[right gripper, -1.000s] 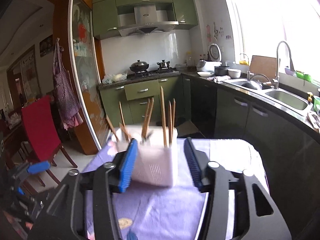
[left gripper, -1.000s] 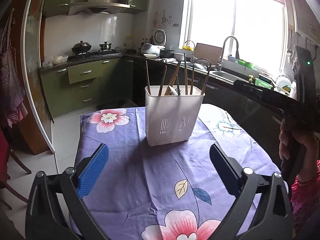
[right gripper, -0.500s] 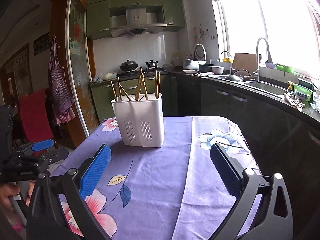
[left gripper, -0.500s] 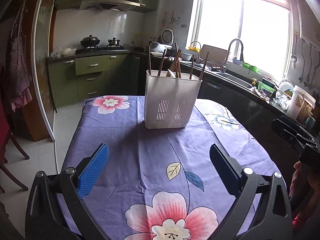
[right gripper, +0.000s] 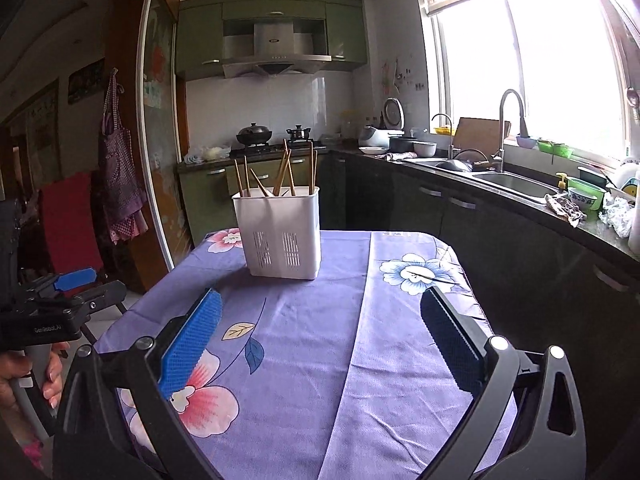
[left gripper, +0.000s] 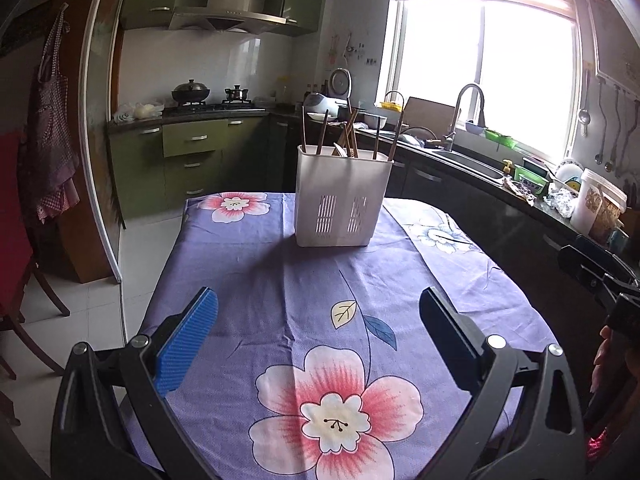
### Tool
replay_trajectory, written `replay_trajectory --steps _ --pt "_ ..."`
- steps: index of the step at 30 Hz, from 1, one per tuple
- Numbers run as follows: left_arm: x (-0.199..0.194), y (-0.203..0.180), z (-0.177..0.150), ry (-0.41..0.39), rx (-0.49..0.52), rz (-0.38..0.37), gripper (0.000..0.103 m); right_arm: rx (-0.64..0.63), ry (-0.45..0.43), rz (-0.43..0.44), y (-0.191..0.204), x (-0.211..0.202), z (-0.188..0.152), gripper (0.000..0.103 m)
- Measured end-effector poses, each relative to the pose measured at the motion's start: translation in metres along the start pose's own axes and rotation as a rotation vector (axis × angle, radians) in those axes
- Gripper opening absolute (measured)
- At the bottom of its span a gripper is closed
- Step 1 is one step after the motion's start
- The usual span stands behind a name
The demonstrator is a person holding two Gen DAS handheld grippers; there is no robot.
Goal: Organize utensils
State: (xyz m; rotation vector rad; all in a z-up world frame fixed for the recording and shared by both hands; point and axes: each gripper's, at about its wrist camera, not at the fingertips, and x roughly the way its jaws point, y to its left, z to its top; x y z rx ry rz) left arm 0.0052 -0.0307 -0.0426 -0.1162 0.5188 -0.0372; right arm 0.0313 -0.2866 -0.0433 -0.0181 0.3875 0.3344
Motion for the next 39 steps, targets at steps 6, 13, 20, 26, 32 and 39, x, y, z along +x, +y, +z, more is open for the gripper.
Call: replay_trajectory --steps 6,13,20,26,32,39 --pt "-0.009 -0.001 -0.003 -0.007 -0.005 0.001 0.096 0.007 -0.005 0.006 -0.002 -0.009 0.005 0.098" --pt "-0.017 -0.005 -0.006 -0.015 0.011 0.0 0.096 0.003 -0.011 0.002 0.001 -0.019 0.005 0.098" --pt "-0.023 -0.005 -0.008 -0.024 0.013 0.004 0.096 0.005 -0.004 0.013 0.003 -0.02 0.003 0.098" --pt "-0.024 -0.005 -0.008 -0.022 0.008 0.003 0.096 0.0 -0.005 0.023 0.007 -0.021 0.002 0.098" --pt "-0.024 -0.004 -0.009 -0.022 0.008 0.003 0.096 -0.002 -0.005 0.028 0.01 -0.022 0.003 0.098" --pt "-0.025 -0.004 -0.009 -0.023 0.009 0.003 0.096 0.0 -0.002 0.035 0.011 -0.021 0.002 0.098"
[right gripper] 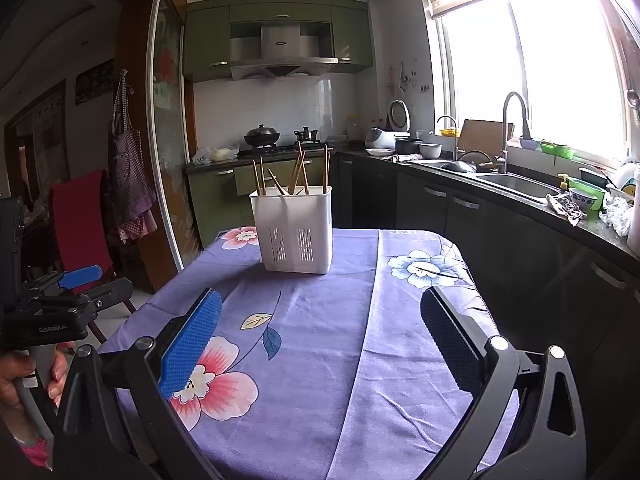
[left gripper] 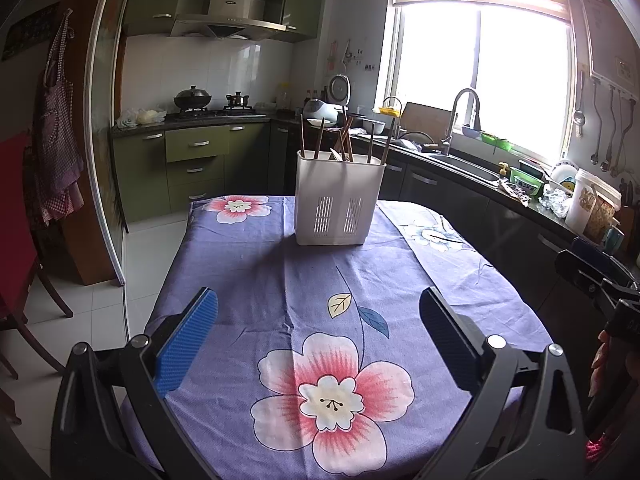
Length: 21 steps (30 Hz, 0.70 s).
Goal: Organize utensils
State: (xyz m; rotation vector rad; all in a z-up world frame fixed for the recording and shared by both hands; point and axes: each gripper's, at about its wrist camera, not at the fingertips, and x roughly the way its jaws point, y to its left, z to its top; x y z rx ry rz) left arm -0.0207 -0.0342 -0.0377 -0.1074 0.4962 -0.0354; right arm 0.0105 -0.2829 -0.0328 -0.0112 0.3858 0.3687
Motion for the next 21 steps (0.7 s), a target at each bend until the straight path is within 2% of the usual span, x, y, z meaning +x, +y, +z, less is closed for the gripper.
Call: replay_trajectory --steps 8,14,21 --pt "-0.0021 0.0002 0.0003 0.01 0.001 0.015 0.096 -0.001 -0.005 0.004 0.0007 -0.0017 -0.0016 0.098" --pt "-0.001 -0.0028 -0.0005 0.02 0.022 0.059 0.096 0.0 -0.002 0.004 0.0006 -0.0004 -0.0026 0.098" --pt "-0.0016 -0.0036 0.0001 0.017 0.02 0.059 0.096 0.002 -0.001 0.008 0.001 0.0005 -0.0026 0.098"
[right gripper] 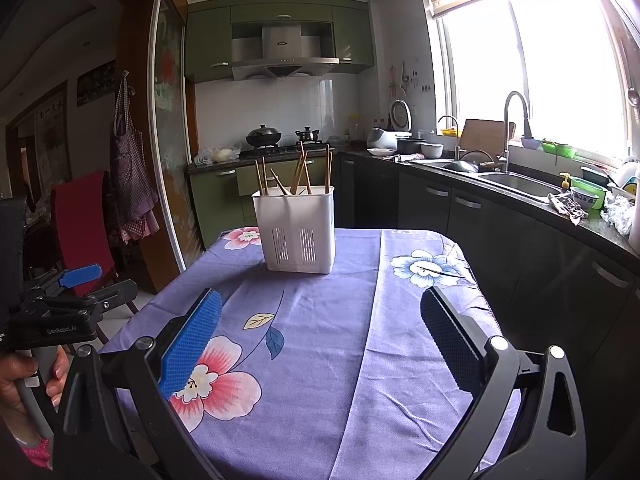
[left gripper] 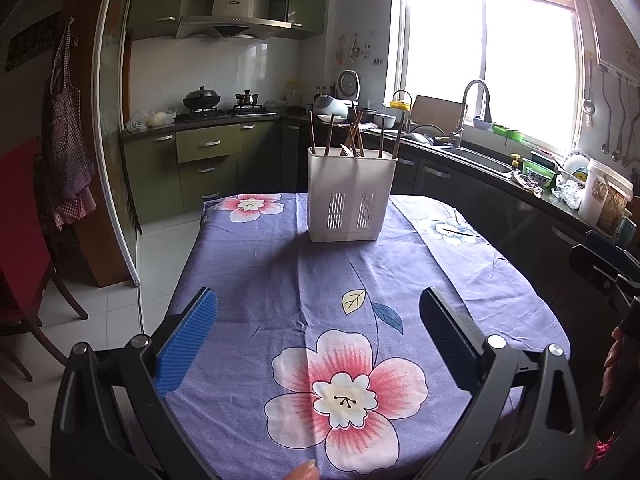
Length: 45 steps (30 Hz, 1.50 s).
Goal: Organize utensils
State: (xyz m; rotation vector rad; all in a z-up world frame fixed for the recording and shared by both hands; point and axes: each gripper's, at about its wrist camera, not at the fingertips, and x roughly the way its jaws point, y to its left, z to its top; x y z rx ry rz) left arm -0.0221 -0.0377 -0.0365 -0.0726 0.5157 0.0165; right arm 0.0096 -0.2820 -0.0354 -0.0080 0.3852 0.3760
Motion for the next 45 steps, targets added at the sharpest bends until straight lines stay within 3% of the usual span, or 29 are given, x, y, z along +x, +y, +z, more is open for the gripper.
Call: replay_trajectory --steps 45 --pt "-0.0064 -0.0069 0.0029 -0.028 0.037 0.016 0.096 0.001 0.008 0.01 0.0041 0.0034 -0.0042 0.098"
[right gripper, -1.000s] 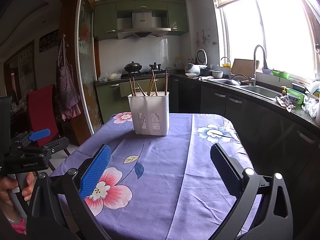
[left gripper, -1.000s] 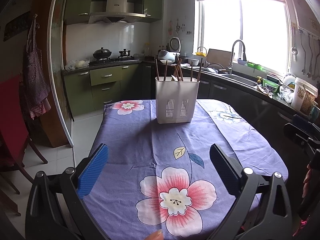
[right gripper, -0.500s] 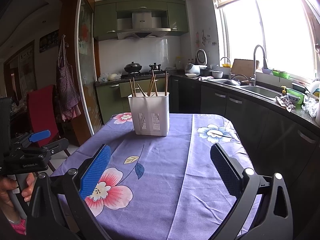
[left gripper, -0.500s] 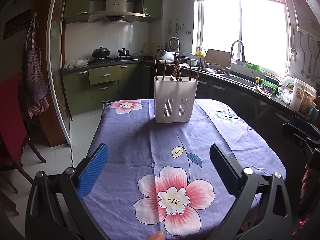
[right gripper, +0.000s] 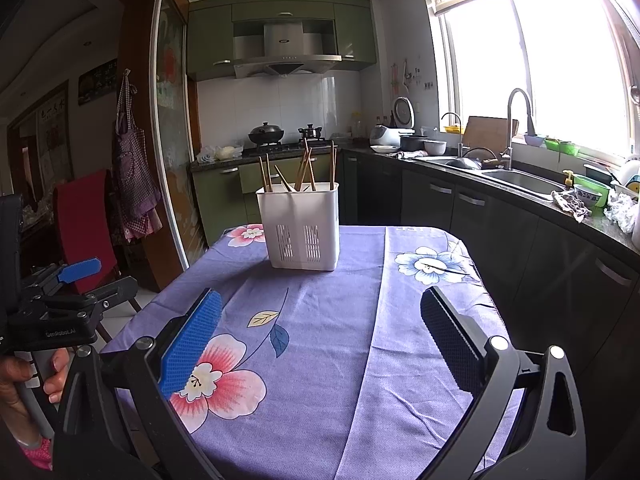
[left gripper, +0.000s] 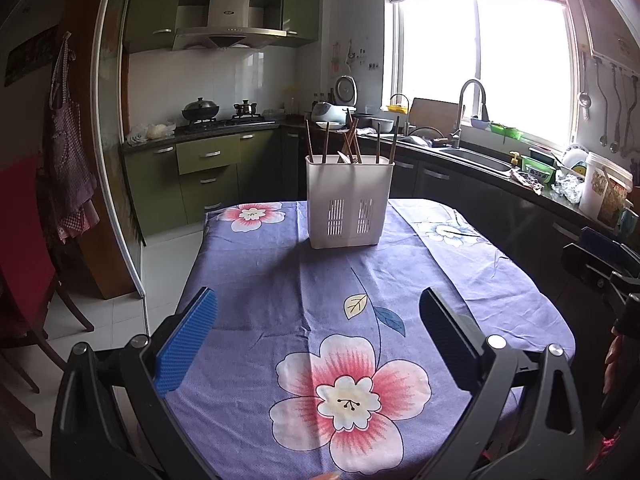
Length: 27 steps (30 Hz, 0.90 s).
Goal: Organize utensils
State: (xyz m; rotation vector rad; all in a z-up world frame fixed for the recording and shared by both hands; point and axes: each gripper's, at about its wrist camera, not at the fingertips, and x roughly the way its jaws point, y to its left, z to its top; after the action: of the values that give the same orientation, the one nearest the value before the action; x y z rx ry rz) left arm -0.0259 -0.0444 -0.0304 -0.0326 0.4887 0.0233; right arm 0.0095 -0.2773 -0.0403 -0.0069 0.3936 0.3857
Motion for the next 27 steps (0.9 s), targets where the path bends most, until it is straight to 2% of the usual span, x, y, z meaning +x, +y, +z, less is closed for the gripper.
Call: replay_trajectory --steps 13,18,24,27 --pt "0.0066 0.0046 -0.0012 0.029 -0.05 -0.018 0.096 0.002 0.005 0.003 -0.0007 0.0018 -0.0019 0.098" --pt "0.0034 0.0091 -0.0014 0.005 -0.072 -0.066 0.096 0.004 0.007 0.003 -0.0002 0.0026 -0.0026 0.098" --pt "0.0002 0.009 -0.0023 -0.041 -0.039 -0.021 0.096 0.01 0.013 0.007 0.0011 0.0052 -0.0071 0.098" --pt "0.0058 0.0085 -0.0027 -0.016 -0.022 -0.002 0.096 0.011 0.016 0.007 -0.0002 0.0064 -0.007 0.098"
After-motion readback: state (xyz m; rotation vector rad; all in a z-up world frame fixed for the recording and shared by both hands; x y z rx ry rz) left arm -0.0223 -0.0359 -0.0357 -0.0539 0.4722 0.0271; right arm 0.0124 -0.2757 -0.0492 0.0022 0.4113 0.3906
